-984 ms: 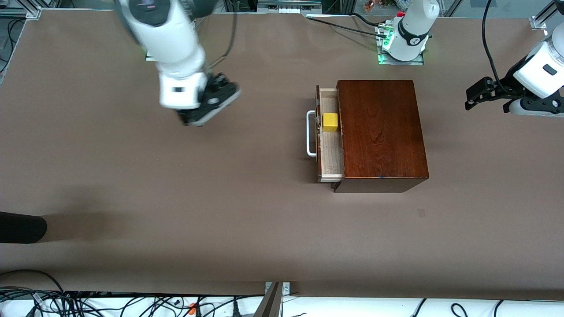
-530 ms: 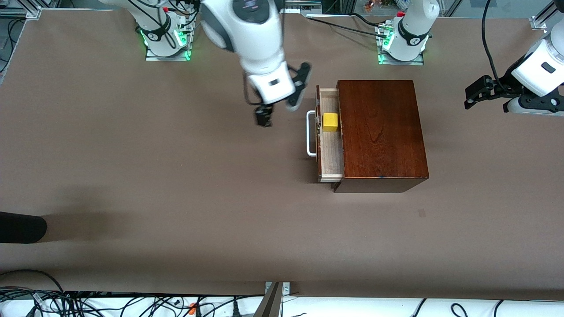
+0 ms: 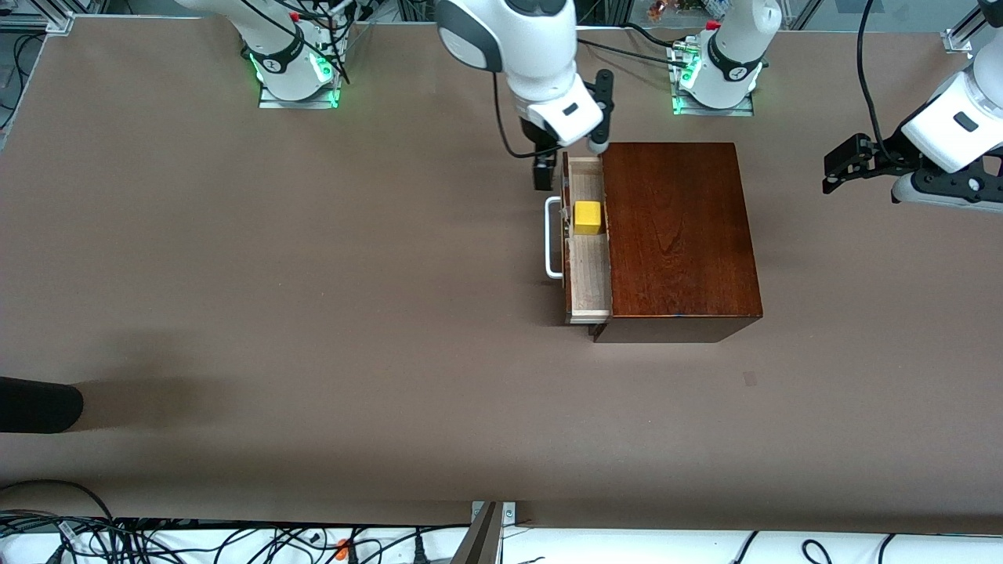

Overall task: Open drawer, take yellow block, close drawer
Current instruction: 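Move the right gripper over the yellow cube in the open drawer, then lower the right gripper and grasp the yellow cube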

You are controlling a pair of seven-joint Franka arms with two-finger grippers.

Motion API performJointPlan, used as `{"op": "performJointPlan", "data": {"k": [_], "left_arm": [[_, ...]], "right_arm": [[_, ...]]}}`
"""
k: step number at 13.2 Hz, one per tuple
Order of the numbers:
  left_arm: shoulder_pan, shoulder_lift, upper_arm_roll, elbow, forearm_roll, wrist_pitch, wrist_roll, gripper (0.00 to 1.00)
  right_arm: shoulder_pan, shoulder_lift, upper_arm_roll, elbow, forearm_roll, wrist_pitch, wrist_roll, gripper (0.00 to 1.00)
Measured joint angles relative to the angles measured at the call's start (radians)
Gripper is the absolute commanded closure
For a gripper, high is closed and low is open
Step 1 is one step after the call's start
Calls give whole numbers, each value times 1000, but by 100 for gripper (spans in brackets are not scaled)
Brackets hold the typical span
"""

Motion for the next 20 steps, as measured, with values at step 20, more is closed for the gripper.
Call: {"op": "performJointPlan", "data": {"k": [20], "left_arm": [[-6, 35, -13, 23, 0, 1, 0, 0]], "right_arm": [[25, 276, -11, 201, -3, 100, -45, 0]]}}
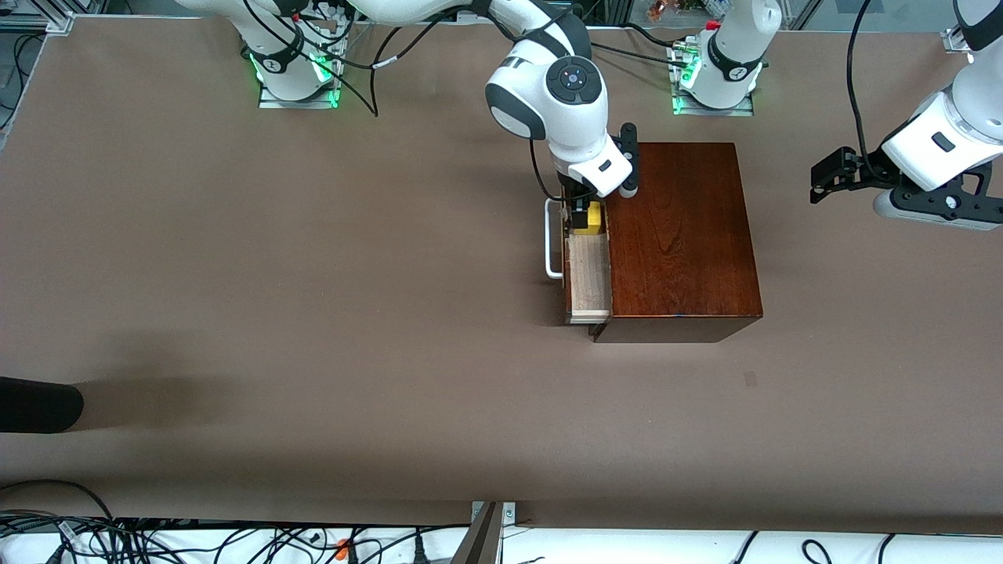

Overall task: Open drawer, take yellow block, close drawer
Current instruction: 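Lower the right gripper and grasp the yellow cube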

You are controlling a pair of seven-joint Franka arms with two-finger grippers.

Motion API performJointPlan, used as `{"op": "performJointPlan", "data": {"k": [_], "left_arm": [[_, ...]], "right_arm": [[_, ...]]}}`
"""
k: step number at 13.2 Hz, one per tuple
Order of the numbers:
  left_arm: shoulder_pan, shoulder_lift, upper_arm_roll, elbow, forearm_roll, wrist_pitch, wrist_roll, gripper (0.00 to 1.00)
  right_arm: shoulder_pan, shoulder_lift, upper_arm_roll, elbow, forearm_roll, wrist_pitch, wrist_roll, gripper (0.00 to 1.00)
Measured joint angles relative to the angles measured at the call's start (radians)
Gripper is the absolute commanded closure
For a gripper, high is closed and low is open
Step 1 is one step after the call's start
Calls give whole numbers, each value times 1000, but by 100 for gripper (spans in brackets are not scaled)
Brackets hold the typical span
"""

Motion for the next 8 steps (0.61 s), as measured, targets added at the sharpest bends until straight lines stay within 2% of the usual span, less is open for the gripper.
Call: {"op": "performJointPlan", "data": {"k": [2, 3, 5, 8], "left_arm": [[0, 0, -6, 1, 0, 0, 0, 0], [0, 0, -12, 1, 0, 0, -1, 0], [0, 0, -19, 2, 0, 0, -1, 0], [0, 0, -20, 7, 0, 0, -1, 0]], "right_arm": [[0, 18, -2, 0, 0, 30, 0, 0], [0, 26, -2, 0, 0, 40, 0, 7], [1, 33, -2, 0, 0, 50, 0, 35], [1, 33, -3, 4, -11, 50, -1, 88]]}}
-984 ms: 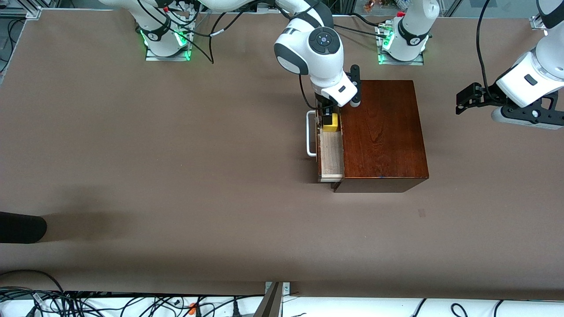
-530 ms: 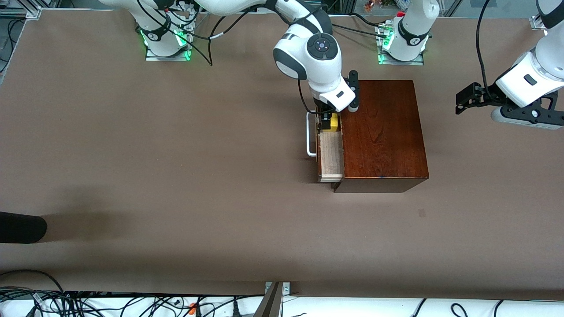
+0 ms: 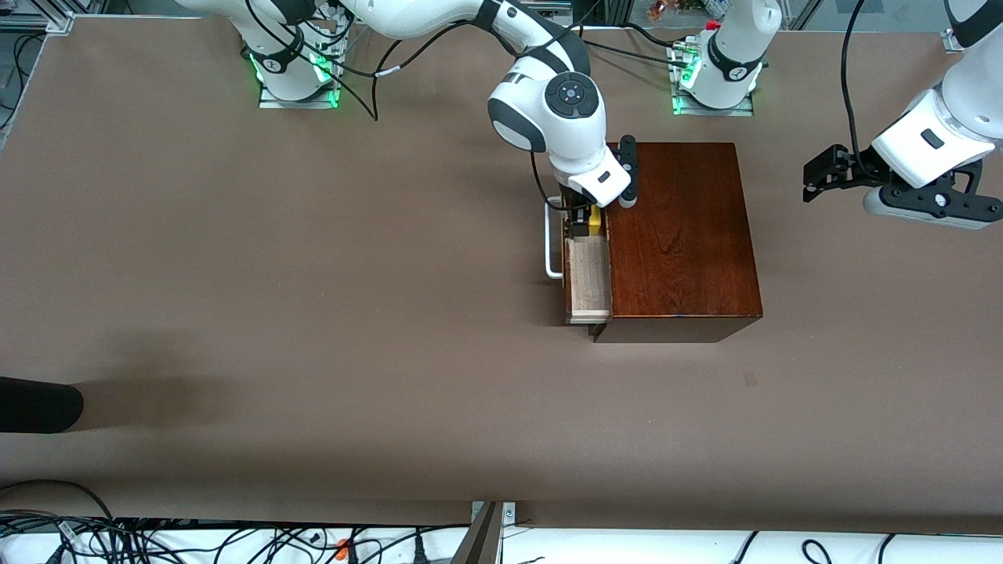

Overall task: Open drawer, take yellow block, close drawer
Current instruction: 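Lower the right gripper and grasp the yellow cube, then lift the cube with the right gripper while the left gripper reaches the drawer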

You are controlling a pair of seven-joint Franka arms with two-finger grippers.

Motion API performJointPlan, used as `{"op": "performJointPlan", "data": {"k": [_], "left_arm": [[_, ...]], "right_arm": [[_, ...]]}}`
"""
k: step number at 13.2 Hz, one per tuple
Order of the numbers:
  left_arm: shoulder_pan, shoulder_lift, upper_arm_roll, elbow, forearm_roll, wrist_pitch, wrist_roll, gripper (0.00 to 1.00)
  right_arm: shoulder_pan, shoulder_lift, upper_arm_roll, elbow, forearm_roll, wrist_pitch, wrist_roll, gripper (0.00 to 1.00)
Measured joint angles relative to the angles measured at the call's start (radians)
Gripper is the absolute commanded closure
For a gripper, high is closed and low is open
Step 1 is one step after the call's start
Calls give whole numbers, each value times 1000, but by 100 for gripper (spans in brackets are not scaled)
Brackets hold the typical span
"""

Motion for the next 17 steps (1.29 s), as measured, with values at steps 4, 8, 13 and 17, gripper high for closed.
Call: {"op": "performJointPlan", "data": {"k": [4, 8, 13, 17], "left_arm": [[0, 0, -7, 5, 0, 0, 0, 0], [0, 0, -9, 6, 0, 0, 0, 0], [0, 0, -14, 7, 0, -1, 0, 0], [0, 0, -15, 8, 0, -1, 0, 0]], "right_arm": [[-1, 0, -6, 7, -1, -3, -1, 100], [-1, 0, -5, 22, -1, -20, -1, 100], [-3, -26, -5, 108, 2, -122, 0, 100], [-18, -97, -6, 122, 13, -196, 2, 100]]}}
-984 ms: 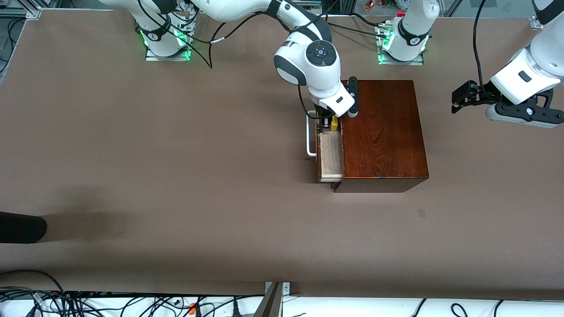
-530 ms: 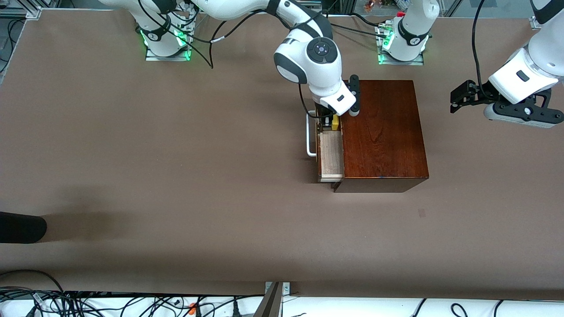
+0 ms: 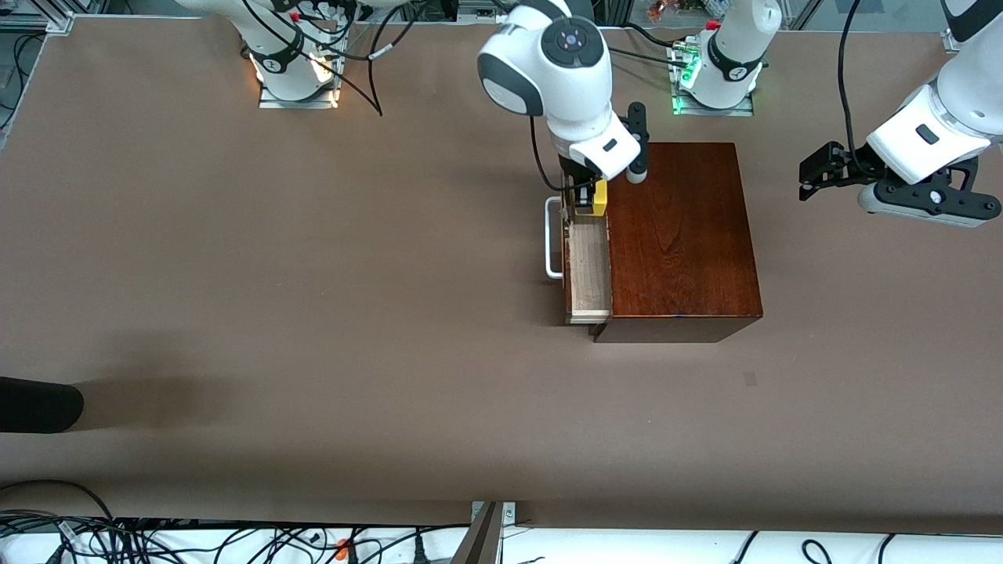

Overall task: Open drawer, take yellow block, close drawer
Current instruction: 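Lift the cube with the right gripper while the left gripper reaches the drawer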

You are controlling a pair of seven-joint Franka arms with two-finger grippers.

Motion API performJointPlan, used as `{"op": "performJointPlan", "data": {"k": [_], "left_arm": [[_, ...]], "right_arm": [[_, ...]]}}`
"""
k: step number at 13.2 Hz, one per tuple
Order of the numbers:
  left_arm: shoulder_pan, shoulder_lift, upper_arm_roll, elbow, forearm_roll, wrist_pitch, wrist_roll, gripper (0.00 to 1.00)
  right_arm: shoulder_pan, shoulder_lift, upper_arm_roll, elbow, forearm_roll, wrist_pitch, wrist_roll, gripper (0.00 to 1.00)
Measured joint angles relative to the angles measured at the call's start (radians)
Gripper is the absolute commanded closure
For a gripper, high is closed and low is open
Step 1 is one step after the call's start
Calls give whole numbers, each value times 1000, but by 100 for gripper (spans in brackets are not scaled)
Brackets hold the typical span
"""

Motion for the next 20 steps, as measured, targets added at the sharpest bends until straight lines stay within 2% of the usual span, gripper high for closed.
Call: {"op": "performJointPlan", "data": {"k": [3, 7, 9, 12, 14, 16, 20], "left_arm": [[0, 0, -3, 1, 0, 0, 0, 0], [0, 0, -9, 2, 0, -1, 0, 0], [0, 1, -42, 2, -1, -3, 4, 0], [-3, 29, -183, 0, -1, -18, 5, 0], [-10, 87, -287, -1, -2, -20, 6, 0], [-15, 169, -384, 2, -8, 22, 43, 0], [-34, 332, -537, 15, -9, 232, 277, 0]], "right_arm": [[-66, -78, -3, 5, 32, -64, 1, 100], [-240, -187, -8, 9, 63, -148, 0, 100], [-336, -219, -13, 9, 65, -183, -1, 100], [-472, -253, -18, 8, 69, -248, -2, 100], [-536, -264, -30, 8, 69, -297, -2, 100], [-564, -265, -83, 6, 69, -323, -2, 100], [-573, -269, -211, -1, 70, -382, -2, 100]]}}
